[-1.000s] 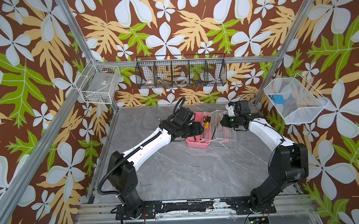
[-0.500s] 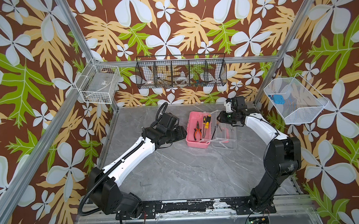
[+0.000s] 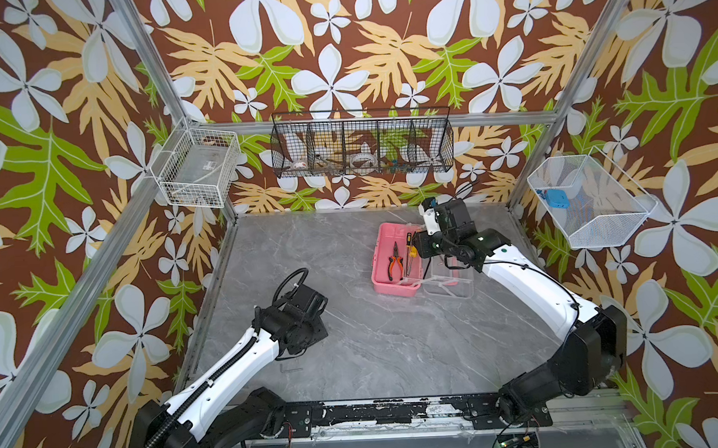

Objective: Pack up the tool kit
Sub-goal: 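Move the left gripper to the silver hex key and grasp it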

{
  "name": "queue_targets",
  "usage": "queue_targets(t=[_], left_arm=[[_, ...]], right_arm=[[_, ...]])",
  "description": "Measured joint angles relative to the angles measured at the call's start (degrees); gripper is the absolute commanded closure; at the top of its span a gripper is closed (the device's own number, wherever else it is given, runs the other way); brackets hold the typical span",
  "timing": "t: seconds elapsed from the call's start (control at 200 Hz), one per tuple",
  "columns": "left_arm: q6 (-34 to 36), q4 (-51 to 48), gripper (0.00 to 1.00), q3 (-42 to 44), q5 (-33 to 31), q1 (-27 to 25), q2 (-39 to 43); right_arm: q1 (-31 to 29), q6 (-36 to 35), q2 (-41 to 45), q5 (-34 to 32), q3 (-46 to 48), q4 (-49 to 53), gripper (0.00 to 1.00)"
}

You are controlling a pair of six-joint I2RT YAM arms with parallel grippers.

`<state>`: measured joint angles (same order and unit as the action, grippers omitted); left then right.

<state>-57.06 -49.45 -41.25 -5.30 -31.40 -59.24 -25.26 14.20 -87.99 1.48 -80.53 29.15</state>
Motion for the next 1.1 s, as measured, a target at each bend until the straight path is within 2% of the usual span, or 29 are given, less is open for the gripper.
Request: queue_targets(t=[0.085, 0.16, 0.3, 0.35, 0.455, 0.631, 0.671, 0.791, 0.881, 1.096], left_arm=[[-2.2, -0.3, 0.49, 1.9, -0.6, 0.0, -0.1], [-3.7, 0.1, 0.50, 4.0, -0.7, 0.1, -1.1], [-6.6, 0.5, 0.46, 9.0, -0.6, 0.2, -1.9], [-7.9, 0.7, 0.43, 11.1, -0.4, 0.6, -1.2], [-10.6, 1.1, 0.42, 15.2, 0.7, 1.5, 1.0], [-13.0, 1.9, 0.41, 17.0, 1.5, 3.2, 2.0], [-13.1, 2.0, 0.43, 17.0, 1.7, 3.6, 1.7], [-13.1, 1.0, 0.64, 17.0, 1.7, 4.7, 0.6], [-12.8, 0.5, 0.75, 17.0, 1.7, 6.1, 0.5], [-9.3, 1.2, 0.97, 15.6, 2.1, 8.3, -2.3]], right_arm=[[-0.1, 0.4, 0.3, 0.0, 0.3, -0.1, 0.58], [-0.2, 0.4, 0.7, -0.2, 0.3, -0.2, 0.58], [-0.3, 0.3, 2.2, -0.3, 1.7, -0.7, 0.58], [-0.2, 0.2, 2.8, -0.4, 2.5, -1.0, 0.58], [-0.2, 0.1, 3.3, -0.5, 3.8, -1.2, 0.58], [-0.2, -0.1, 3.2, -0.4, 4.5, -1.6, 0.58], [-0.2, -0.1, 3.1, -0.3, 4.5, -1.7, 0.58], [-0.2, -0.3, 2.8, 0.1, 4.5, -1.8, 0.58], [-0.2, -0.3, 2.8, 0.2, 4.7, -2.0, 0.58], [-0.2, -0.7, 2.8, 0.5, 5.1, -2.1, 0.58]])
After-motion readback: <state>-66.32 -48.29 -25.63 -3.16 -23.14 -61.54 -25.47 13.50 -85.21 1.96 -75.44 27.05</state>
